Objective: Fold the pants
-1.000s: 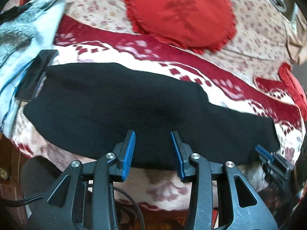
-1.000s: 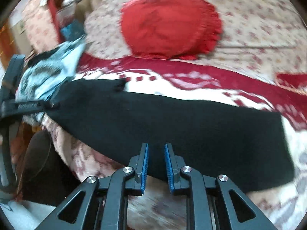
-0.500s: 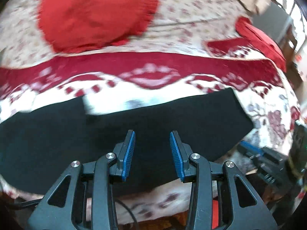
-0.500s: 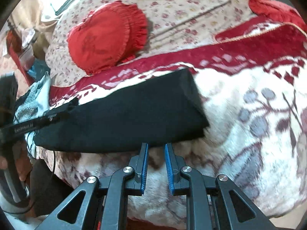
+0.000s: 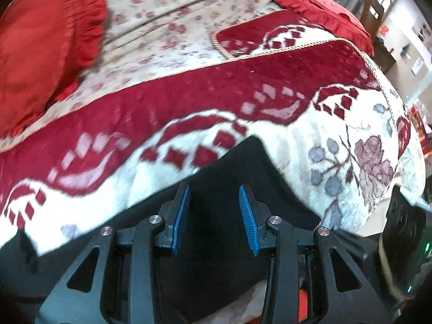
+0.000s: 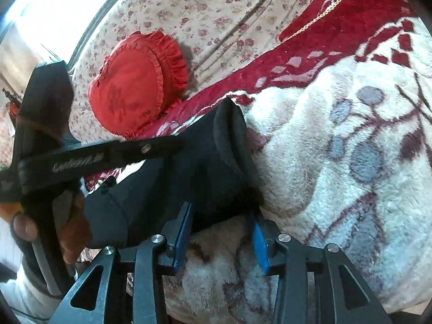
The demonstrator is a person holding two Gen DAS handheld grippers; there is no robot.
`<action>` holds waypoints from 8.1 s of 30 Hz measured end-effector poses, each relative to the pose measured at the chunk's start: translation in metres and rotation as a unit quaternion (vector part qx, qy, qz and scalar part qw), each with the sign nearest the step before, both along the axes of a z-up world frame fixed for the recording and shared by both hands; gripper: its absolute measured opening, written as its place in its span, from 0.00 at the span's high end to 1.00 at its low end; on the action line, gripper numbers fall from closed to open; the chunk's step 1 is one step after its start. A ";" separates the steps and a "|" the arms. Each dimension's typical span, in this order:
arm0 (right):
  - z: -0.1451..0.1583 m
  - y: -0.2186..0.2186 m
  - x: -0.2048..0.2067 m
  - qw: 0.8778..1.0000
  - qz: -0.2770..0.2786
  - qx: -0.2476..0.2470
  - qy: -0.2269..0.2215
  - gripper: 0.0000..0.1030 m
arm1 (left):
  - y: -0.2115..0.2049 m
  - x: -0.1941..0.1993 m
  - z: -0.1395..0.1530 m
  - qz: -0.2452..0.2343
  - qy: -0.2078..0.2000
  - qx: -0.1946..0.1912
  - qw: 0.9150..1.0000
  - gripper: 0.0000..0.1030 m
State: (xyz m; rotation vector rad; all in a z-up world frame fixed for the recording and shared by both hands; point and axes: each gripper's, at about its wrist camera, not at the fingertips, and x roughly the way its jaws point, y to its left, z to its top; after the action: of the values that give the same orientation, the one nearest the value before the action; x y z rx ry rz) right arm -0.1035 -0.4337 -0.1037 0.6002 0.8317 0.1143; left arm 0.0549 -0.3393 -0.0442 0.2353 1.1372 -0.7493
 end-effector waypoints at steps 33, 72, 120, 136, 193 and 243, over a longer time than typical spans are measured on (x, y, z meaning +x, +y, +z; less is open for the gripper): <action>0.057 0.034 0.018 0.992 0.046 -0.048 -0.106 0.88 | 0.021 0.007 0.045 -0.032 -0.023 -0.076 0.996 0.82; 0.046 0.161 0.092 0.972 0.161 -0.169 -0.022 0.66 | 0.220 -0.021 0.007 0.211 -0.044 -0.011 0.976 0.82; 0.048 0.187 0.063 0.963 0.202 -0.178 -0.016 0.66 | 0.270 -0.050 -0.006 0.272 0.002 -0.046 0.961 0.70; 0.024 0.265 0.110 0.946 0.286 -0.153 -0.003 0.73 | 0.329 -0.058 -0.010 0.333 -0.004 -0.029 0.943 0.70; 0.028 0.495 0.226 0.848 0.490 -0.200 -0.027 0.52 | 0.492 -0.058 -0.041 0.519 0.079 -0.096 0.846 0.70; 0.057 0.110 0.104 0.989 0.137 0.027 -0.052 0.57 | 0.225 -0.119 0.048 0.082 -0.055 -0.086 0.991 0.84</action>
State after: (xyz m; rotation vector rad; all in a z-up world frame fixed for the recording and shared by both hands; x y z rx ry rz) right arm 0.0002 -0.3236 -0.0470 0.5245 0.8086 0.4166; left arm -0.0644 -0.1148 0.0036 0.0366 0.9693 -0.6749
